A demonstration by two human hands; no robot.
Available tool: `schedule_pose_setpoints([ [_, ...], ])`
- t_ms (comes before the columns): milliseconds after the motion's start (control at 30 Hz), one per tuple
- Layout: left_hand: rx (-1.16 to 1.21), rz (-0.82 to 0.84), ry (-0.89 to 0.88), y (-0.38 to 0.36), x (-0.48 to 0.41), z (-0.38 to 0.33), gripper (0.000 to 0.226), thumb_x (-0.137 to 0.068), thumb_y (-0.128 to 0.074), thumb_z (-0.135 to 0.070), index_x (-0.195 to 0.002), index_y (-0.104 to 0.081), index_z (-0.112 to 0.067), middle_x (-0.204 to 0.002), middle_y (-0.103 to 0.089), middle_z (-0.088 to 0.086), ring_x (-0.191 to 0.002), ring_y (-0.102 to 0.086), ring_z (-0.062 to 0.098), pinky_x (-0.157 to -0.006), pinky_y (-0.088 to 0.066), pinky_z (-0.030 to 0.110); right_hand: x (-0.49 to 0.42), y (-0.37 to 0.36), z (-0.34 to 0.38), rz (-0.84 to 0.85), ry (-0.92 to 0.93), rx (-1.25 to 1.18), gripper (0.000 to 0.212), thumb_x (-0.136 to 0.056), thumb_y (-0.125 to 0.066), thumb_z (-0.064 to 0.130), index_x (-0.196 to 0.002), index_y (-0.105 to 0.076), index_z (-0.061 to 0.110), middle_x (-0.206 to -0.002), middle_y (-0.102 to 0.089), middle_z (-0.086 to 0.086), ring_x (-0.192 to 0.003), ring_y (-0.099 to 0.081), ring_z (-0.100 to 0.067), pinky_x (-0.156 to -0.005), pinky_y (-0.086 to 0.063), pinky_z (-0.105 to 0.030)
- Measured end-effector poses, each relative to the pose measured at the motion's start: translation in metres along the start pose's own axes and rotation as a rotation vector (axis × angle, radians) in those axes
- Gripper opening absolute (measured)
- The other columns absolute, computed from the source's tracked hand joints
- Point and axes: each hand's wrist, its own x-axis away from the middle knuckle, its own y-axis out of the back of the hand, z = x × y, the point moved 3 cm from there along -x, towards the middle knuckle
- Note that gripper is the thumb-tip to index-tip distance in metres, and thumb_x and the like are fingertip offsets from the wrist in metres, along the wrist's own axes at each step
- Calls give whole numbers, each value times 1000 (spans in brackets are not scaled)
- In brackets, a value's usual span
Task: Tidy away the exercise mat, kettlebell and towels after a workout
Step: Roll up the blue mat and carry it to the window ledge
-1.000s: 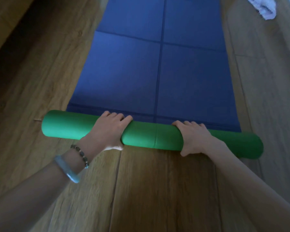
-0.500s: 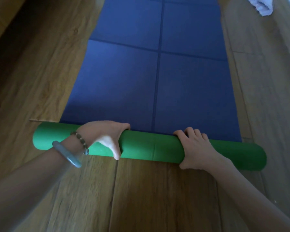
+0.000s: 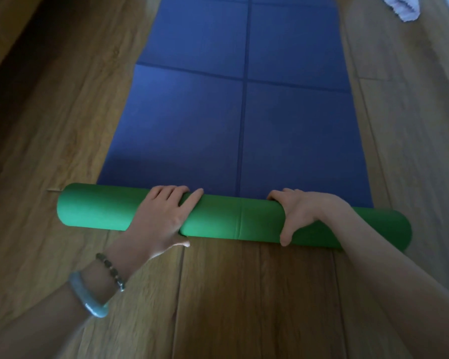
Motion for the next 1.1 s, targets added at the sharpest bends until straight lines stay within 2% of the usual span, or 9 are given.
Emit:
schedule_pose_setpoints([
  [133, 2, 44, 0, 1, -12, 5, 112, -36, -88, -52, -129, -37, -17, -108, -63, 7, -94, -61, 26, -87, -46, 39, 5, -5, -3, -128, -3, 24, 98, -60, -80, 41, -140, -24, 31, -121, -42, 3, -114, -42, -19, -103, -33, -41],
  [233, 26, 199, 6, 7, -29, 11, 97, -53, -77, -52, -133, -28, -29, -117, -52, -4, -105, -52, 18, -93, -36, 32, 14, -25, -1, -461, -7, 180, 103, -67, -73, 37, -146, -8, 27, -136, -36, -2, -128, -33, -24, -111, -20, -44],
  [300, 79, 261, 16, 13, -41, 17, 90, -54, -75, -52, -129, -29, -33, -112, -53, -8, -101, -53, 15, -86, -36, 30, 18, -44, 1, -665, -39, 281, 109, -67, -74, 29, -148, -2, 23, -144, -31, -9, -135, -27, -28, -114, -15, -47],
  [467, 188, 393, 54, 17, -56, 27, 87, -49, -77, -57, -122, -35, -34, -100, -52, -10, -89, -49, 14, -73, -37, 29, 4, -54, -8, -915, -52, 276, 111, -43, -87, 18, -139, -31, 18, -122, -55, -16, -115, -52, -34, -102, -37, -52],
  [600, 46, 151, 42, 16, -43, 20, 114, -42, -72, -76, -137, -37, -24, -128, -49, -2, -116, -47, 21, -99, -34, 35, -3, -35, -9, -852, -56, 308, 100, -55, -80, 30, -139, -28, 23, -126, -52, -10, -116, -49, -29, -104, -32, -47],
  [733, -23, -41, 67, 3, -30, 7, 129, -27, -82, -67, -133, -47, -4, -118, -60, 17, -107, -59, 34, -96, -43, 46, -7, -22, -11, -768, -30, 286, 97, -64, -73, 37, -141, -15, 29, -132, -43, -3, -122, -41, -24, -107, -25, -43],
  [833, -59, 12, 70, 7, -40, 8, 117, -40, -90, -50, -135, -40, -5, -117, -59, 17, -106, -58, 33, -95, -42, 43, -7, -13, -13, -686, -17, 261, 103, -59, -76, 46, -141, -15, 29, -129, -43, -2, -120, -42, -24, -106, -28, -43],
  [933, -106, 109, 69, 9, -47, 7, 102, -65, -76, -50, -143, -20, -14, -132, -46, 9, -120, -45, 25, -103, -30, 36, -6, -5, -11, -633, -21, 258, 104, -59, -77, 48, -141, -15, 29, -128, -44, -2, -120, -43, -24, -106, -29, -44],
  [1100, -70, 157, 69, 14, -47, 8, 95, -64, -75, -49, -138, -22, -20, -126, -48, 3, -115, -47, 21, -98, -29, 33, -2, -4, -8, -546, -7, 245, 101, -59, -76, 44, -140, -17, 30, -124, -45, 0, -117, -44, -22, -104, -32, -43],
])
